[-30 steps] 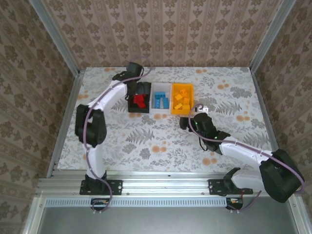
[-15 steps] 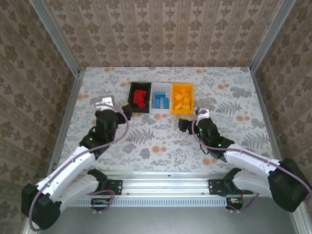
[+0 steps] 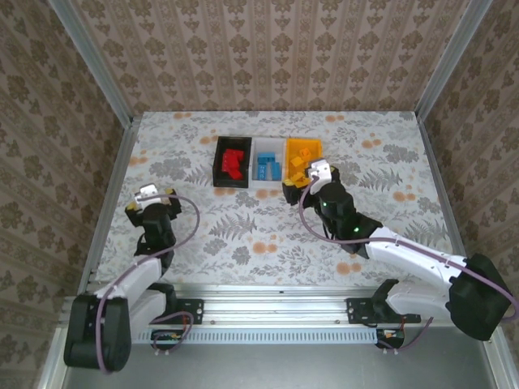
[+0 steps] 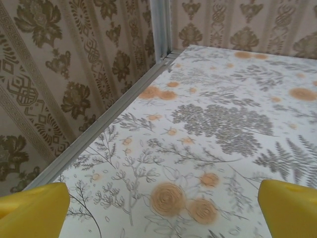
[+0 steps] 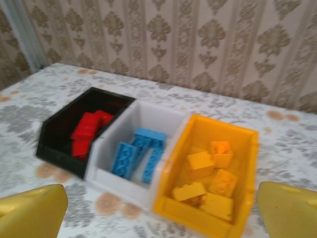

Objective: Sort the legos into containers by color

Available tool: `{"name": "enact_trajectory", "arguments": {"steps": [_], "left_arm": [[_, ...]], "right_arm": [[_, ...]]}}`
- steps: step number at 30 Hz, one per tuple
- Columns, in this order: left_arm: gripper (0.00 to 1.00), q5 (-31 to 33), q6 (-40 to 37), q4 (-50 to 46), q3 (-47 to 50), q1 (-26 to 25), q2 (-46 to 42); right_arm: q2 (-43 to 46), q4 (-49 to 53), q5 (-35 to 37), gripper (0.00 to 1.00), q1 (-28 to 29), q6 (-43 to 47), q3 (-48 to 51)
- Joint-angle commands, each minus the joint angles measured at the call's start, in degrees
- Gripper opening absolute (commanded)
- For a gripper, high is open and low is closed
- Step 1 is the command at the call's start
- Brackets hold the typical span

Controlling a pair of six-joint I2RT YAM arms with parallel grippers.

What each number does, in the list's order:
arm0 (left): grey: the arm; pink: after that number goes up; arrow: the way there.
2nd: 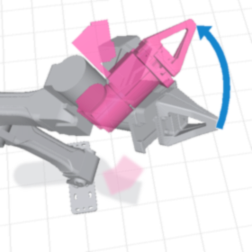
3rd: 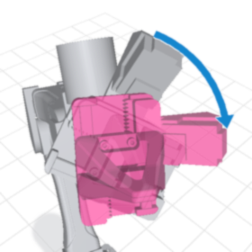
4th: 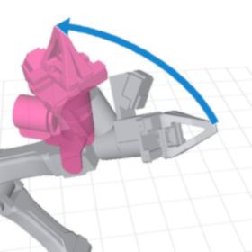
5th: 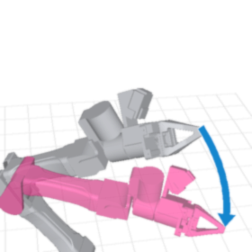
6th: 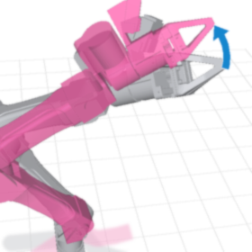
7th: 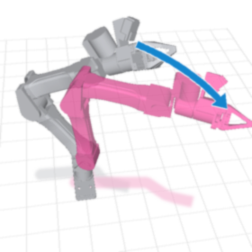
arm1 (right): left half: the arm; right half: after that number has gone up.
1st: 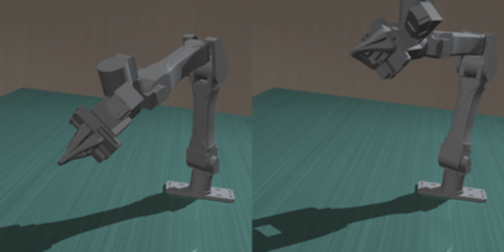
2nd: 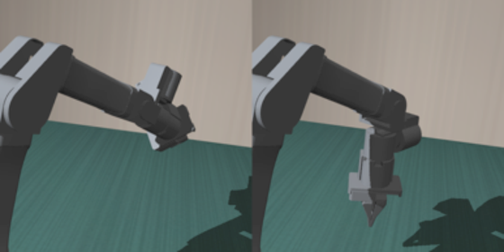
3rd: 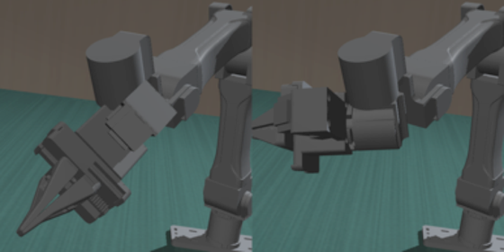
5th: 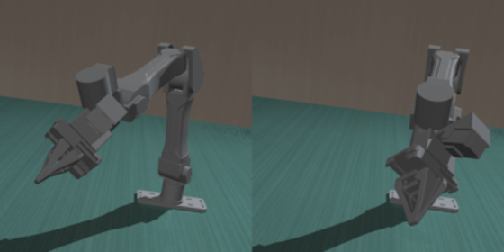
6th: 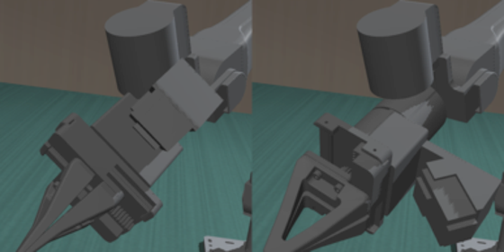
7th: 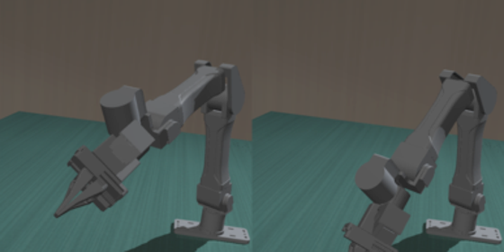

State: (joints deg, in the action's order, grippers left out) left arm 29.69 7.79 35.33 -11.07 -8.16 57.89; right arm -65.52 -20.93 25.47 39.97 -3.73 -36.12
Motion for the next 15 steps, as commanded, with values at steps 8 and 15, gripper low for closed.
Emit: {"name": "enact_trajectory", "arguments": {"steps": [8,15], "left_arm": [[1.00,-12.70,-9.32,20.92,-4.81,3.33,22.92],[1.00,-17.56,-8.75,19.08,-8.73,5.06,29.50]], "right_arm": [[3.77,-18.51,5.55,1.00,-14.88,8.70,17.29],[-2.44,-27.55,0.85,1.00,-24.88,8.57,22.59]]}}
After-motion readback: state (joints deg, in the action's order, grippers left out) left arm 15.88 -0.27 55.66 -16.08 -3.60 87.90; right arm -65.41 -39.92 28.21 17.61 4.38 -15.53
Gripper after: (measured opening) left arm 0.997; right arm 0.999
